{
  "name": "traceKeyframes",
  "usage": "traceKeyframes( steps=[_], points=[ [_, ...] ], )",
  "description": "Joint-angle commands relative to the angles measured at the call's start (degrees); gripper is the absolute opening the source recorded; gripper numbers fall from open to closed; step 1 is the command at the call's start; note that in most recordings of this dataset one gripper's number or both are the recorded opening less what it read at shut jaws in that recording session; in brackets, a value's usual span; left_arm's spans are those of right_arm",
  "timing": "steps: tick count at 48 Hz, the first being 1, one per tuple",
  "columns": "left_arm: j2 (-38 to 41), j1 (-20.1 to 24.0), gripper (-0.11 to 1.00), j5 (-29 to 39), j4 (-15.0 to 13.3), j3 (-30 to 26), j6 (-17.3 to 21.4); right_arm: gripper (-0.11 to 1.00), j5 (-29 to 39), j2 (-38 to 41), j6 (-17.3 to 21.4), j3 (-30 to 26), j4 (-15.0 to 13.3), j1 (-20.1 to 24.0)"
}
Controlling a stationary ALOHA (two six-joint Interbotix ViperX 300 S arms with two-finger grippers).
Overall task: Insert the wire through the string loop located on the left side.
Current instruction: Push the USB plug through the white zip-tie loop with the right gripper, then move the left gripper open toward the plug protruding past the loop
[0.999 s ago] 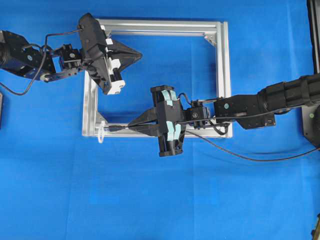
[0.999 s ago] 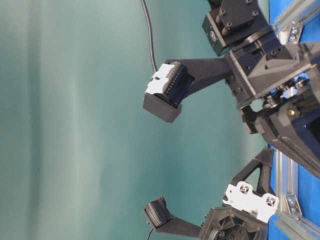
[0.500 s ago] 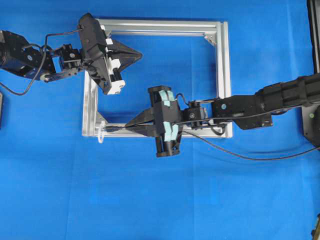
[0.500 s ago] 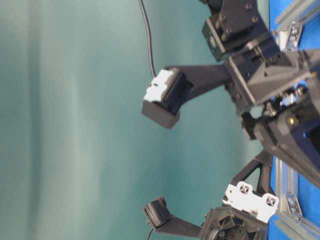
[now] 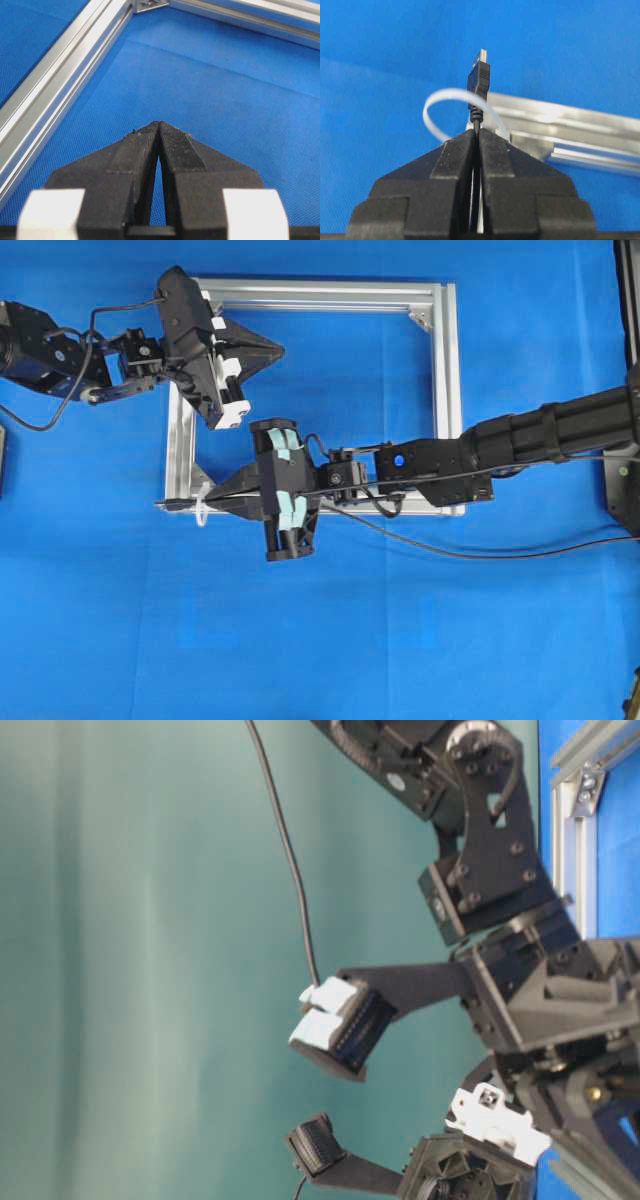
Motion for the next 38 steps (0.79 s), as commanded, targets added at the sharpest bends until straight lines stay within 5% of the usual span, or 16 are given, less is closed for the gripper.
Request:
traceKeyframes(
  steps=[1,24,38],
  points=[
    [-2.02,-0.09,0.00,-0.26,0.09,-0.53,0.00,0.00,-0.18,-1.14,0.09,-1.76,0.18,0.35],
    [-2.37,-0.09,0.00,-0.26,0.18,0.09,0.00,0.00,-0.18,-1.14,0.18,-1.49,0.18,0.35],
    [-8.44,0.70,0.00,-0.26,0.09,7.47,0.00,0.00,0.09,-1.05,0.18,-1.32,0.26,0.35]
  ],
)
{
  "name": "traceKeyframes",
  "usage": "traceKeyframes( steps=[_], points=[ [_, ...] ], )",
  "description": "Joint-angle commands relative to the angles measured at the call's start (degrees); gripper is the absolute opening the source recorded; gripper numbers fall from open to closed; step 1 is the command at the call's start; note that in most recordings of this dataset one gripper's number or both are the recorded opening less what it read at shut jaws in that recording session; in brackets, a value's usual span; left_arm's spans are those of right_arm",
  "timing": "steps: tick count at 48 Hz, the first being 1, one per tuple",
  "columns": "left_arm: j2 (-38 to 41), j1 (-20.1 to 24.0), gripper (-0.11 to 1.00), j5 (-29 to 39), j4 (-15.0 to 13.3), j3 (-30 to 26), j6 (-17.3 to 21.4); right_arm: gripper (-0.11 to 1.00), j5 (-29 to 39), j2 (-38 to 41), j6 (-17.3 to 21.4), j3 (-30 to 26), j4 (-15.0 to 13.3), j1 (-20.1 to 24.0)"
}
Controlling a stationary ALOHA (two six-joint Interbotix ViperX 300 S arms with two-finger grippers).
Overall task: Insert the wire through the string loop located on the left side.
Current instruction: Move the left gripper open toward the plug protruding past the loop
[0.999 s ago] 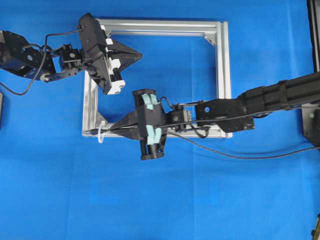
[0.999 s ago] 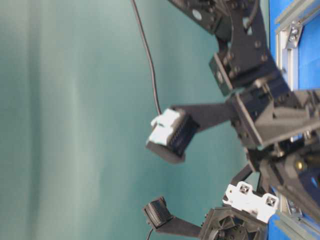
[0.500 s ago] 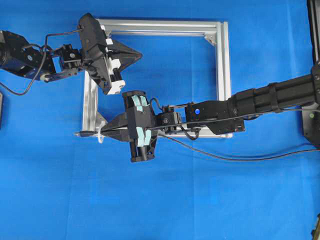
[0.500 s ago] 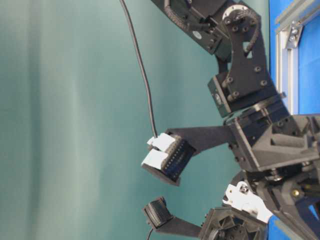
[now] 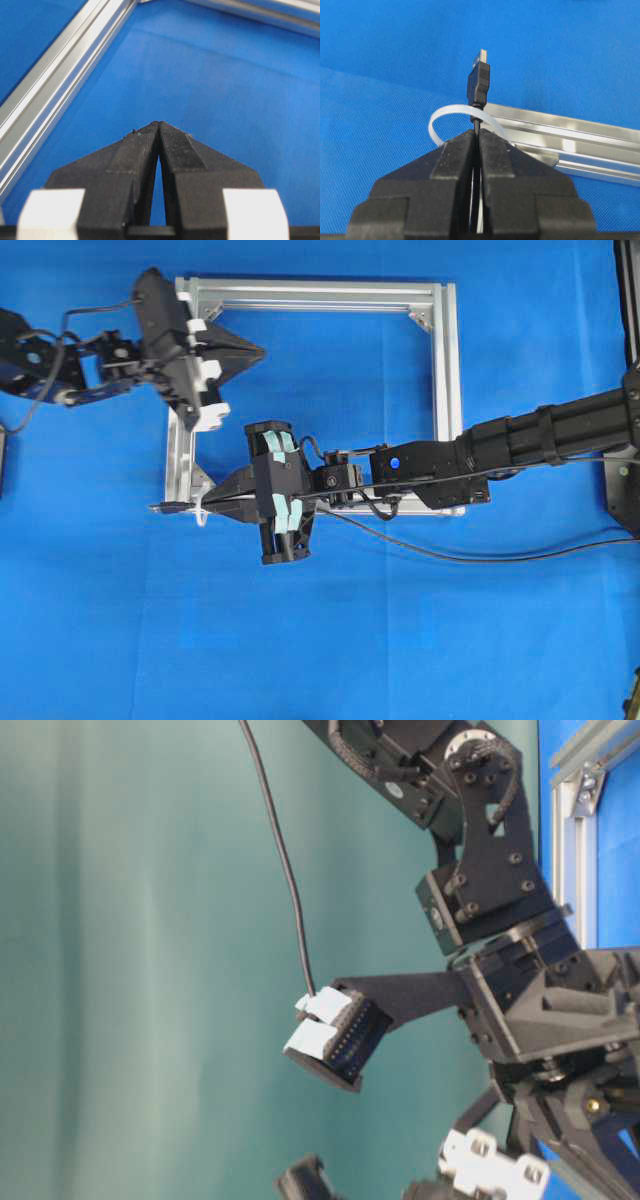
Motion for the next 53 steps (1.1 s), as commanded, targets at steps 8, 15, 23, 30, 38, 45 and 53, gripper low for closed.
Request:
traceKeyframes(
  steps=[8,15,23,30,38,45,53],
  points=[
    [-8.00,0.35,0.00,-0.26,0.18,7.47,-0.09,0.00,-0.18,-1.41,0.09,-0.79,0.18,0.09],
    [-12.22,0.26,0.00,-0.26,0.18,12.48,-0.09,0.00,-0.18,-1.41,0.09,-0.79,0.18,0.09],
    [-16.35,0.62,0.00,-0.26,0.18,16.70,-0.09,0.00,-0.18,-1.41,0.09,-0.79,0.18,0.09],
    [-17.75,1.05,0.00,-0.26,0.18,17.93,-0.09,0.00,-0.18,-1.41,0.09,-0.79,0.18,0.09],
    [-17.75,0.44,0.00,1.14,0.18,17.67,-0.18,0.00,-0.09,-1.41,0.09,-0.88,0.18,0.09],
    [-18.11,-3.08,0.00,1.32,0.18,17.58,-0.26,0.00,-0.09,-1.32,0.09,-0.97,0.18,0.09],
    [-18.37,-11.25,0.00,1.32,0.18,17.49,-0.26,0.00,-0.09,-1.41,0.09,-0.97,0.18,0.09]
  ],
)
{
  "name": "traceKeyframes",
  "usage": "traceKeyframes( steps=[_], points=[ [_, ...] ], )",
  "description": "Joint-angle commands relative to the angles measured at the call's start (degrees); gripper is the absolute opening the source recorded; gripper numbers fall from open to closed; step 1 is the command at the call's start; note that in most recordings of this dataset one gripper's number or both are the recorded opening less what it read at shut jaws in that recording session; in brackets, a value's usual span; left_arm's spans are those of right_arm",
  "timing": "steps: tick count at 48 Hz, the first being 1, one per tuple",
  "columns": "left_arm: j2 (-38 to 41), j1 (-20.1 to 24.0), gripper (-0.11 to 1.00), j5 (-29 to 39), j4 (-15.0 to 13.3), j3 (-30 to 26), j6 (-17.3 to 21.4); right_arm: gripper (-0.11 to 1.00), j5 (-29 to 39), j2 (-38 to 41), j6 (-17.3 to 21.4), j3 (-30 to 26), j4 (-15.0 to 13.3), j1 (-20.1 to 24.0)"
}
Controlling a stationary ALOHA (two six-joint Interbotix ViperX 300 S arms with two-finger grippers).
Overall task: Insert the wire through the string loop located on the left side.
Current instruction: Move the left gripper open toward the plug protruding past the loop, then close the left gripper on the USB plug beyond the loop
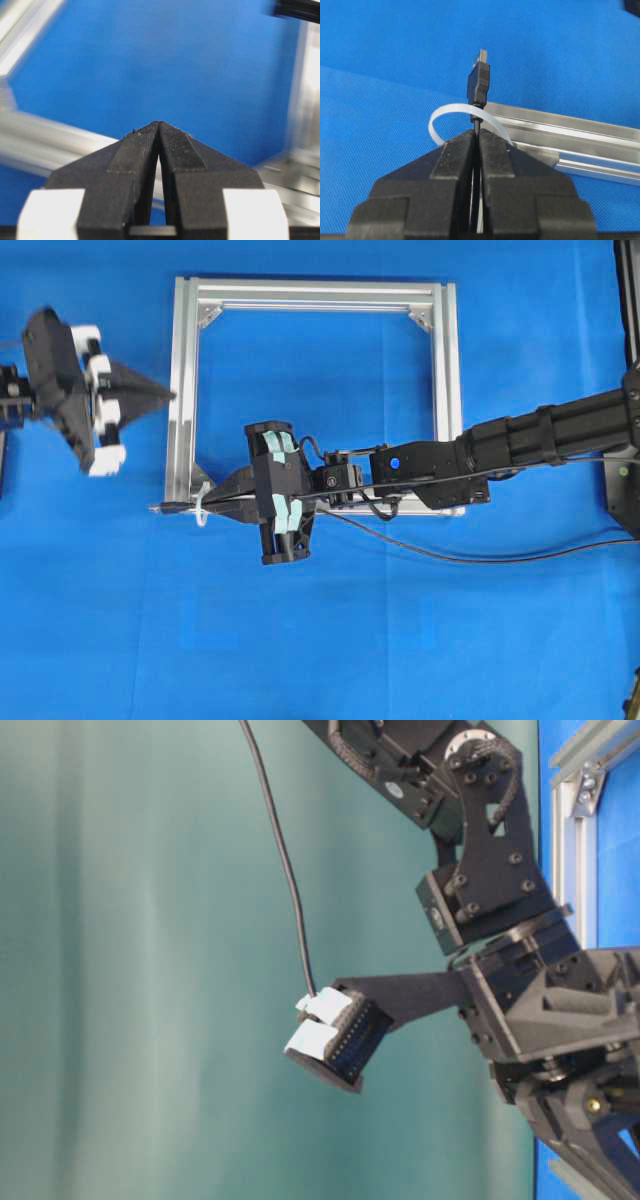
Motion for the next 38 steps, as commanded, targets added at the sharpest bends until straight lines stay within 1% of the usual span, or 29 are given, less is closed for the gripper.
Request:
traceKeyframes(
  steps=[1,8,16,22,34,38],
  points=[
    [-0.88,-4.13,0.00,-0.35,0.09,-0.79,-0.18,0.00,-0.18,-1.32,0.09,-0.97,0.18,0.09],
    [-0.97,-10.63,0.00,-0.09,0.09,-1.14,-0.18,0.00,-0.18,-1.32,0.09,-0.97,0.18,0.09],
    [-1.05,-15.47,0.00,-0.18,0.09,-1.32,-0.18,0.00,-0.18,-1.32,0.09,-0.88,0.18,0.09],
    [-0.97,-17.14,0.00,-0.35,0.09,-1.85,-0.70,0.00,-0.18,-1.23,0.09,-0.97,0.18,0.09],
    [-0.26,-17.23,0.00,0.00,0.09,-2.46,-1.41,0.00,-0.26,-1.32,0.09,-0.88,0.18,0.09],
    [-0.26,-17.58,0.00,-0.35,0.62,-2.29,-1.14,0.00,-0.18,-1.32,0.18,-0.79,0.18,0.09]
  ],
)
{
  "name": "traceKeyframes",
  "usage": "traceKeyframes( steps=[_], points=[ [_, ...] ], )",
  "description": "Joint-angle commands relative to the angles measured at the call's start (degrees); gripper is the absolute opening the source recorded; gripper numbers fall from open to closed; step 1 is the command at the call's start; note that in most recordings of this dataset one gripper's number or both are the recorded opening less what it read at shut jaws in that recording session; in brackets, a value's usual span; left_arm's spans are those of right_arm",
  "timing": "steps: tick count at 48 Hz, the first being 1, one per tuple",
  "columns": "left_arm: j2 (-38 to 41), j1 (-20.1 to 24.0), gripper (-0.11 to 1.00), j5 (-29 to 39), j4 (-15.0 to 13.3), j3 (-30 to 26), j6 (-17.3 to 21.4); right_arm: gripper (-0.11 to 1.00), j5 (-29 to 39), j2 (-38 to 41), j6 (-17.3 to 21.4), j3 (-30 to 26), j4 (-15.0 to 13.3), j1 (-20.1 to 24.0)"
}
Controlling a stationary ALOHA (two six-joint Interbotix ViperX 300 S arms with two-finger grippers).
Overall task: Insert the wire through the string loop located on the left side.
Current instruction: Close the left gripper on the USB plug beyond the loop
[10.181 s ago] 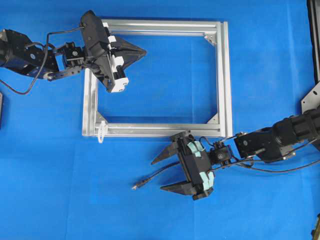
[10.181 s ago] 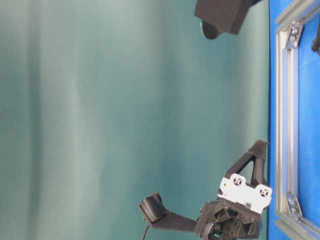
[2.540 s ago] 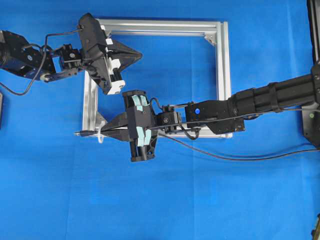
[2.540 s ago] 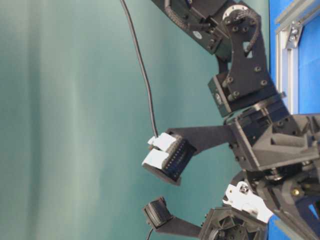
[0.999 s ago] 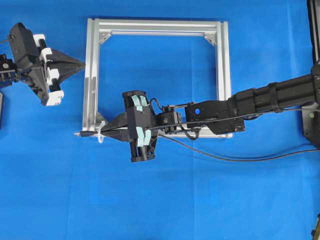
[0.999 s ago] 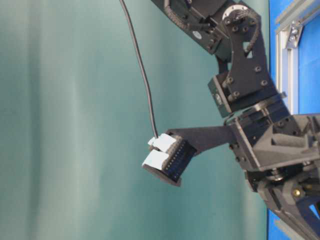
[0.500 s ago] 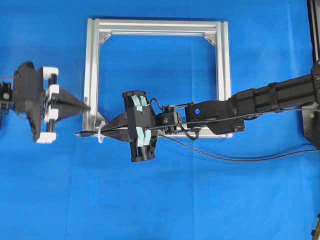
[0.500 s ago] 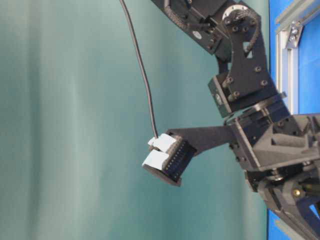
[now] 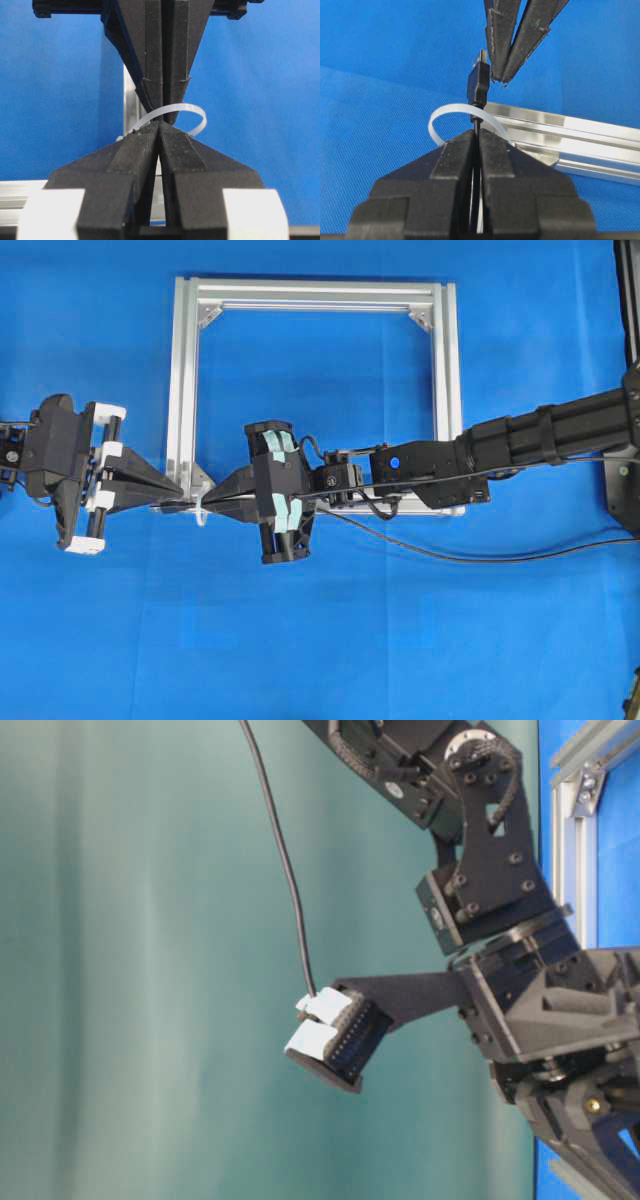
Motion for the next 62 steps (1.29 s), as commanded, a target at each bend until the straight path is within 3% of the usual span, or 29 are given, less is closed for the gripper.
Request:
traceKeyframes(
  steps=[1,11,15,24,28,39,52,62],
  points=[
    [-0.35,-0.62,0.00,-0.62,0.62,-0.70,0.18,0.00,-0.18,-1.23,0.09,-0.79,0.18,0.09],
    [-0.62,-0.62,0.03,-0.35,0.62,-0.35,-0.18,0.00,-0.18,-1.32,0.09,-0.79,0.18,0.09],
    [-0.62,-0.70,0.18,-0.26,0.70,-0.35,-0.18,0.00,-0.18,-1.32,0.09,-0.79,0.18,0.09],
    [-0.62,-1.05,0.74,0.18,0.62,-0.44,-0.09,0.00,-0.18,-1.32,0.18,-0.79,0.18,0.09],
    [-0.62,-1.14,0.90,0.26,0.62,-0.44,-0.18,0.00,-0.18,-1.32,0.18,-0.79,0.18,0.09],
    [0.53,-1.32,0.89,0.88,0.62,-0.70,-0.18,0.00,-0.18,-1.32,0.18,-0.79,0.18,0.09],
    [8.70,-1.41,0.88,-0.09,0.53,-2.37,-0.26,0.00,-0.18,-1.23,0.09,-0.79,0.18,0.09],
    [8.79,-1.49,0.88,-0.26,0.53,-2.64,-0.09,0.00,-0.18,-1.32,0.18,-0.70,0.18,0.09]
  ],
)
